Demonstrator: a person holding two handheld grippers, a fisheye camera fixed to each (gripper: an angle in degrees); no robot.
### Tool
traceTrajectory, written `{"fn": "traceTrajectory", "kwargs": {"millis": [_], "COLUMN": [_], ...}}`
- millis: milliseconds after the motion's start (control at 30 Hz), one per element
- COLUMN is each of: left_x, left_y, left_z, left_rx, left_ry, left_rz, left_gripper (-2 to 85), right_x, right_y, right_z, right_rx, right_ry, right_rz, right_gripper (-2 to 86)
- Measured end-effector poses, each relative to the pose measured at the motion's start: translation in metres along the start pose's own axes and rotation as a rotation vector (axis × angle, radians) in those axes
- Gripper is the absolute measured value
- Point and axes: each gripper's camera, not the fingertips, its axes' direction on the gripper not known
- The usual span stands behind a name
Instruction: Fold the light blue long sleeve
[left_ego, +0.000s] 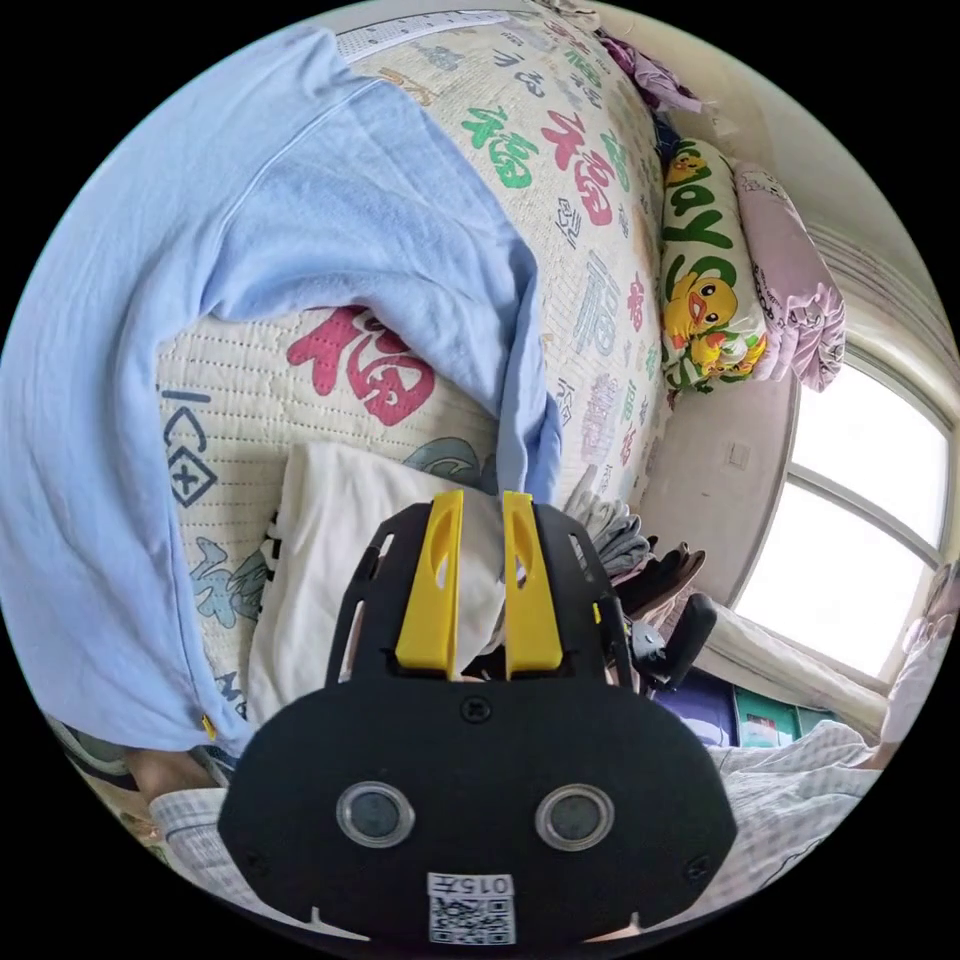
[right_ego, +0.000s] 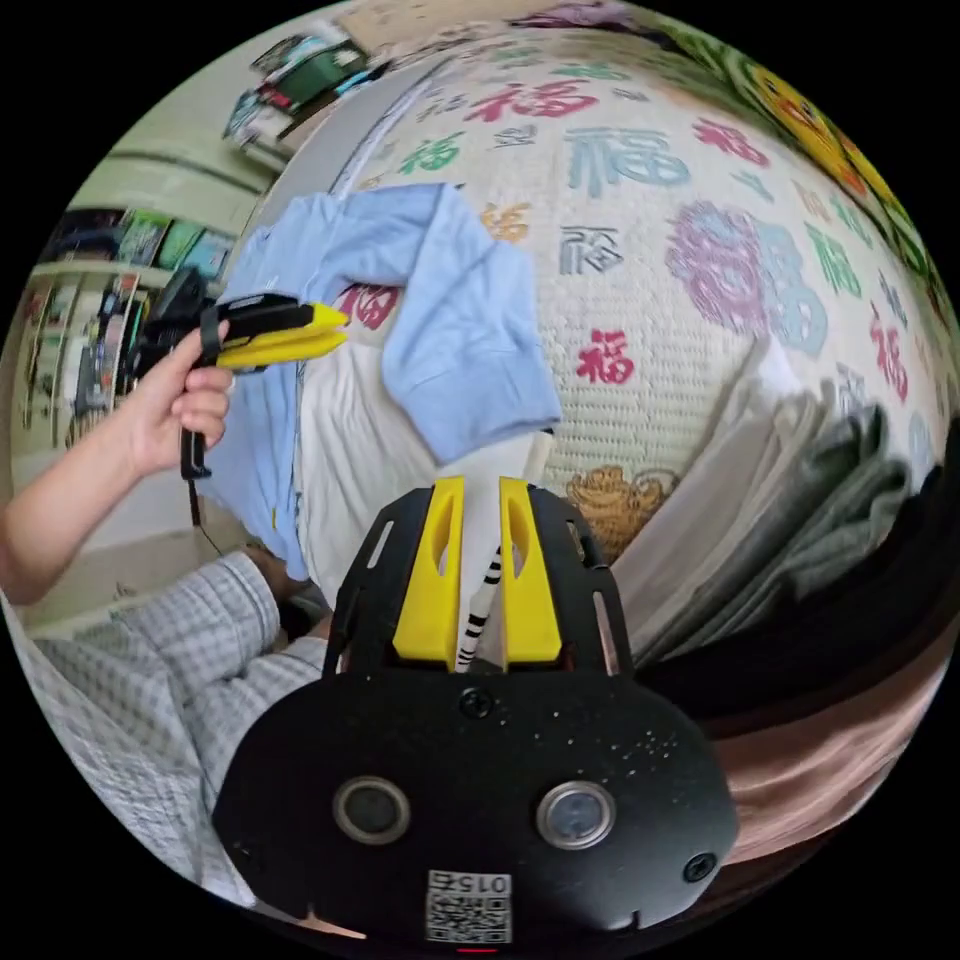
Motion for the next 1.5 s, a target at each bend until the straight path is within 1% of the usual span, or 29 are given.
{"fn": "traceTrajectory", "kwargs": {"millis": [67, 100, 167, 233, 300, 333, 400, 433, 500, 533, 600, 667, 700, 767, 833, 900, 967, 1000, 1067, 1133, 1200, 1233, 1267, 1300, 1333, 1367, 1433, 1500], "left_x": [0.002, 0.003, 0.009, 0.017, 0.027, 0.034, 0.042, 0.048, 0.061, 0.072, 0.093, 0.125, 0.133, 0.161, 0.176, 0.183, 0.181, 0.179, 0.176, 0.178, 0.184, 0.188, 0.191, 0.193, 0.195, 0.198, 0.202, 0.206], "left_y": [-0.002, -0.003, -0.009, -0.015, -0.022, -0.026, -0.034, -0.04, -0.049, -0.055, -0.064, -0.078, -0.081, -0.092, -0.097, -0.1, -0.101, -0.1, -0.098, -0.098, -0.099, -0.1, -0.101, -0.101, -0.102, -0.103, -0.102, -0.101], "left_z": [0.001, 0.002, 0.009, 0.018, 0.027, 0.033, 0.047, 0.057, 0.072, 0.08, 0.091, 0.106, 0.11, 0.119, 0.121, 0.12, 0.111, 0.108, 0.1, 0.1, 0.105, 0.111, 0.117, 0.12, 0.126, 0.132, 0.14, 0.144], "left_rx": [-0.002, -0.005, -0.018, -0.036, -0.047, -0.05, -0.073, -0.094, -0.115, -0.115, -0.088, -0.061, -0.056, -0.029, -0.019, -0.022, -0.009, -0.004, 0.006, 0.0, -0.017, -0.03, -0.039, -0.043, -0.051, -0.06, -0.069, -0.07], "left_ry": [-0.021, -0.028, -0.033, -0.027, -0.028, -0.032, -0.041, -0.024, 0.014, 0.032, 0.105, 0.258, 0.281, 0.313, 0.276, 0.219, 0.118, 0.088, -0.047, -0.133, -0.188, -0.207, -0.214, -0.217, -0.224, -0.238, -0.257, -0.265], "left_rz": [0.002, 0.003, 0.011, 0.024, 0.042, 0.055, 0.058, 0.06, 0.082, 0.101, 0.132, 0.17, 0.179, 0.23, 0.269, 0.299, 0.315, 0.317, 0.343, 0.372, 0.4, 0.408, 0.409, 0.406, 0.4, 0.395, 0.392, 0.394], "left_gripper": [6.7, 6.7, 6.8, 7.0, 7.2, 7.3, 7.3, 7.2, 7.2, 6.9, 6.4, 6.1, 6.1, 6.2, 6.2, 6.3, 6.3, 6.3, 6.3, 6.4, 6.7, 6.9, 7.0, 7.0, 7.1, 7.1, 7.1, 7.1], "right_x": [0.036, 0.047, 0.076, 0.086, 0.089, 0.088, 0.086, 0.085, 0.089, 0.097, 0.115, 0.138, 0.142, 0.153, 0.162, 0.169, 0.178, 0.18, 0.193, 0.204, 0.218, 0.23, 0.239, 0.243, 0.247, 0.248, 0.248, 0.245], "right_y": [-0.002, -0.004, -0.021, -0.044, -0.071, -0.09, -0.115, -0.127, -0.138, -0.143, -0.147, -0.156, -0.16, -0.184, -0.208, -0.233, -0.253, -0.257, -0.269, -0.283, -0.304, -0.319, -0.333, -0.338, -0.343, -0.344, -0.337, -0.327], "right_z": [-0.018, -0.022, -0.03, -0.03, -0.029, -0.025, -0.023, -0.034, -0.064, -0.085, -0.116, -0.149, -0.154, -0.166, -0.16, -0.145, -0.123, -0.118, -0.105, -0.097, -0.077, -0.056, -0.033, -0.024, -0.016, -0.014, -0.018, -0.024], "right_rx": [0.061, 0.075, 0.11, 0.118, 0.115, 0.085, 0.017, 0.044, 0.156, 0.232, 0.34, 0.455, 0.474, 0.488, 0.45, 0.365, 0.293, 0.282, 0.295, 0.317, 0.281, 0.224, 0.156, 0.132, 0.118, 0.113, 0.143, 0.141], "right_ry": [-0.104, -0.136, -0.265, -0.363, -0.426, -0.45, -0.429, -0.395, -0.425, -0.423, -0.362, -0.26, -0.217, -0.016, 0.034, 0.03, 0.023, 0.016, -0.031, -0.045, -0.08, -0.129, -0.2, -0.224, -0.219, -0.241, -0.286, -0.281], "right_rz": [0.234, 0.293, 0.41, 0.429, 0.41, 0.398, 0.396, 0.393, 0.392, 0.427, 0.512, 0.599, 0.613, 0.644, 0.633, 0.59, 0.586, 0.585, 0.591, 0.577, 0.565, 0.556, 0.538, 0.527, 0.517, 0.484, 0.452, 0.448], "right_gripper": [8.5, 8.9, 11.5, 13.2, 12.8, 10.3, 7.1, 5.8, 4.8, 4.2, 3.3, 1.7, 1.4, 1.3, 2.5, 6.6, 11.0, 11.5, 12.4, 12.9, 13.5, 13.5, 13.2, 13.0, 9.5, 3.2, 2.1, 1.4]}}
